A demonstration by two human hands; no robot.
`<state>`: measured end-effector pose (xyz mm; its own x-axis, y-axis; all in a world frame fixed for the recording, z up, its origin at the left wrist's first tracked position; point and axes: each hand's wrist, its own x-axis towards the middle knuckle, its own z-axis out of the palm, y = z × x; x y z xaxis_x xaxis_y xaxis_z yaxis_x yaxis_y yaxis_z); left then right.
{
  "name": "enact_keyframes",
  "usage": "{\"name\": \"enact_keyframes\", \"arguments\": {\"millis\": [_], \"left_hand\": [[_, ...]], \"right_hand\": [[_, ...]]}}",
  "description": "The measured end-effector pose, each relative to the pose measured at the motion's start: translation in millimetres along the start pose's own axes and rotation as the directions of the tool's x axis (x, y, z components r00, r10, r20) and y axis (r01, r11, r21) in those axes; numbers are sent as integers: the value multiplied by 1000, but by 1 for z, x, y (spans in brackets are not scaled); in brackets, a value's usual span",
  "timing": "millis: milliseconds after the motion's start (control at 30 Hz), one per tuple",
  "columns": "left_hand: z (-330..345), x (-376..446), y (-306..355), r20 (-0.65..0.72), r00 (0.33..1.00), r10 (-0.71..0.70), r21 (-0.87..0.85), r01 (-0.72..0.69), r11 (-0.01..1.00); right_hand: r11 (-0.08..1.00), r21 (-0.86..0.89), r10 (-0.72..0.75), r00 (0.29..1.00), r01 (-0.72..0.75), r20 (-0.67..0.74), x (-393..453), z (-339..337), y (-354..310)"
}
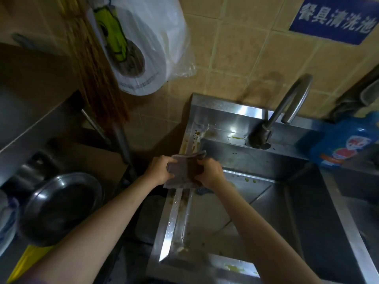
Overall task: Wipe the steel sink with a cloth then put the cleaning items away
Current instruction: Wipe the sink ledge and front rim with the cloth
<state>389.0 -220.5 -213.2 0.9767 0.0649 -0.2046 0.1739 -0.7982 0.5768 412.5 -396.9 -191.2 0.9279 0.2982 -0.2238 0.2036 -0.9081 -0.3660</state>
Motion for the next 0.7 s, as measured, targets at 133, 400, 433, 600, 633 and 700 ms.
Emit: {"name": "enact_keyframes", "arguments": {"millis": [133,400,433,600,633,700], "left_hand": [[10,20,-1,-8,1000,9,-44,-9,999],[22,26,-21,112,994,11,81,-21,997],[20,26,-23,128,992,1,108,-15,994],[14,22,-23,200,980,-10,370,-66,927],[15,21,-23,216,976,-5,395,-82,915],[16,21,-25,253,967,-11,429,-102,897]], "right_hand": [[1000,-11,17,1000,-17,-6,19,8,10],[1000,6,8,996,-8,94,36,32,15],[1000,12,3,995,-4,103,36,34,15],[996,-59,72,989,-65,127,34,35,13],[993,-112,56,986,-39,158,34,35,13],[984,-171,-12,977,50,214,38,36,14]]}}
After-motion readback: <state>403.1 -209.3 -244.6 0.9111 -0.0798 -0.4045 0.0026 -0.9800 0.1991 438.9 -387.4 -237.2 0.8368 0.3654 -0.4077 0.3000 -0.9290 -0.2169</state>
